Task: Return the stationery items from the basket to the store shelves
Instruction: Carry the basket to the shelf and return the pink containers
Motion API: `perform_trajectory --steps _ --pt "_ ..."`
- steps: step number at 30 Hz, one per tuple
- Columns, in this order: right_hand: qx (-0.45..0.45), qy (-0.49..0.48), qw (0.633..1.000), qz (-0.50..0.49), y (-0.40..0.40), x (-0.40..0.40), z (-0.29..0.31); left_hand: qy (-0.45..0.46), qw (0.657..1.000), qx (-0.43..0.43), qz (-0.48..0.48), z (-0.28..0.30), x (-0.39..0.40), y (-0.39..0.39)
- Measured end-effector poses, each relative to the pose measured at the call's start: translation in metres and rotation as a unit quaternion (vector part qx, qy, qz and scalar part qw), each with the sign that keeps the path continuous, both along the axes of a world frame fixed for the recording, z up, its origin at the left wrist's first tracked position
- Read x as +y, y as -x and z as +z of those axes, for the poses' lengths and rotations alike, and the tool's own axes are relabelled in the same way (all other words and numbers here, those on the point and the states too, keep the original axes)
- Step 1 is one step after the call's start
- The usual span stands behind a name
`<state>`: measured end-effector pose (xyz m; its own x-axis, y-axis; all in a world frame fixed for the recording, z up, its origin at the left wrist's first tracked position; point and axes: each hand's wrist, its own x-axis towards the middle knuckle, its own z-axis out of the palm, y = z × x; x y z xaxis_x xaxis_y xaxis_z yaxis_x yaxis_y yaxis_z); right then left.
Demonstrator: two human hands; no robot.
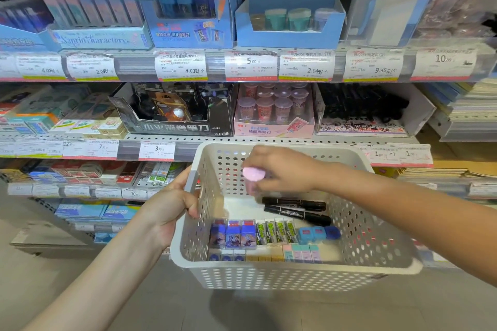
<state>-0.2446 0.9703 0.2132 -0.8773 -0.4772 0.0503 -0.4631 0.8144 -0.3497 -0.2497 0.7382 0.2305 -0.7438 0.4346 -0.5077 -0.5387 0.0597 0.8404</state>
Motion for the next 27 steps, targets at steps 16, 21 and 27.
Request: perform_trajectory --steps 16,21,27 --pt "0.142 0.128 0.931 -0.31 0.027 0.097 0.023 -0.008 1.0 -0.002 -0.013 -0.001 0.001 0.006" --pt "0.144 0.14 0.919 -0.339 0.038 0.095 0.026 -0.001 1.0 0.009 -0.009 0.001 0.002 0.006" --pt "0.129 0.126 0.926 -0.333 0.042 0.091 0.026 -0.003 1.0 0.01 -0.013 0.001 0.001 0.008"
